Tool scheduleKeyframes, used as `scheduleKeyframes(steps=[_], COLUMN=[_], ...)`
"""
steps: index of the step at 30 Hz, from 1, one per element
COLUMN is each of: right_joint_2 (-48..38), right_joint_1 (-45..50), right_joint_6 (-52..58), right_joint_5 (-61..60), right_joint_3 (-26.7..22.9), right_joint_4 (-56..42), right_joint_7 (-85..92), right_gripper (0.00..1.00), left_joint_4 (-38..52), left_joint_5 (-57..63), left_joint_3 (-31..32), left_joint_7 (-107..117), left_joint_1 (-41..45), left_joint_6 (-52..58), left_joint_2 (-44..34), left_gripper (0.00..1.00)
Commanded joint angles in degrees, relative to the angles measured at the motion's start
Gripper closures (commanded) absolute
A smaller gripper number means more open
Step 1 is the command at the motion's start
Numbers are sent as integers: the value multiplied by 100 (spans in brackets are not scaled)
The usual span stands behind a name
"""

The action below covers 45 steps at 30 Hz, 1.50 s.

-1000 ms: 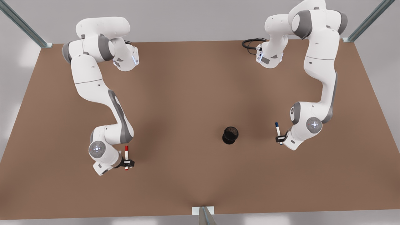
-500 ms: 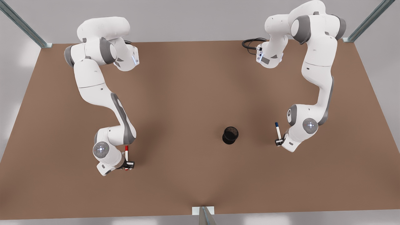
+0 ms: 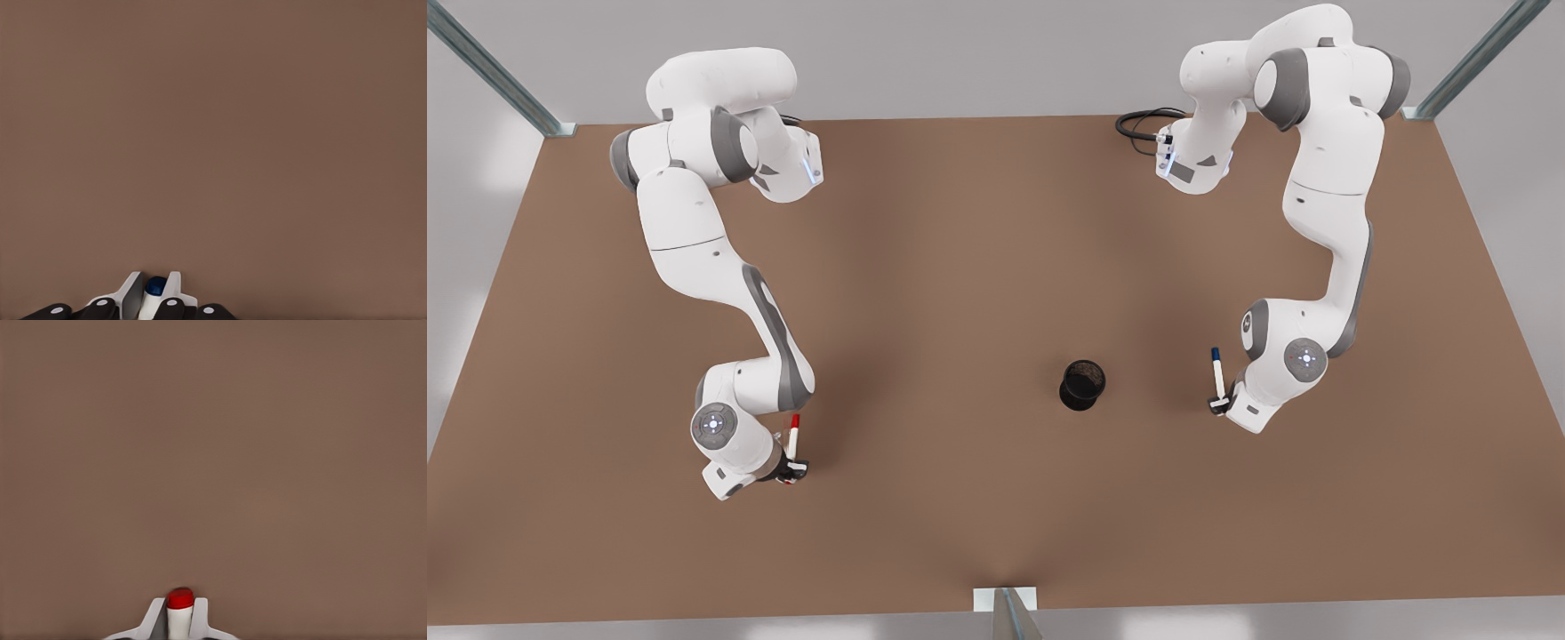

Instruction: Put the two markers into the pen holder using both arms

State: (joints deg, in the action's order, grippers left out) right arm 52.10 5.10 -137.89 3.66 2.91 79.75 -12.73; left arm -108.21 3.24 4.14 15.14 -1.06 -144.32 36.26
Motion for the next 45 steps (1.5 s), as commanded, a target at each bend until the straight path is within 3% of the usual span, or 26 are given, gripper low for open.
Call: scheduleKeyframes(steps=[1,10,14,19,31,36,40,45], right_joint_2=[-7,37,37,-7,-183,-736,-1756,-2529], right_joint_1=[8,0,0,9,52,52,52,61], right_joint_6=[8,8,8,43,843,1019,2020,2548], right_joint_5=[29,38,29,47,82,144,135,152], right_joint_3=[0,0,8,17,26,43,61,158], right_joint_4=[-3,-3,-3,-21,-627,-653,-618,-407], right_joint_7=[-46,-46,-46,-46,-11,-19,-19,-28], right_gripper=[74,77,79,79,79,79,79,79], left_joint_4=[2,-33,-24,46,1918,2524,3069,3175], left_joint_5=[10,107,116,116,107,45,-701,-921], left_joint_3=[-1,-1,-1,8,34,69,113,720], left_joint_7=[94,-3,-3,15,287,481,1218,2511], left_joint_1=[0,0,0,9,334,562,782,932], left_joint_6=[-9,0,9,175,3805,4957,4791,3850], left_joint_2=[-5,-5,-5,-92,-470,-655,-743,-734], left_gripper=[63,68,79,79,79,79,79,79])
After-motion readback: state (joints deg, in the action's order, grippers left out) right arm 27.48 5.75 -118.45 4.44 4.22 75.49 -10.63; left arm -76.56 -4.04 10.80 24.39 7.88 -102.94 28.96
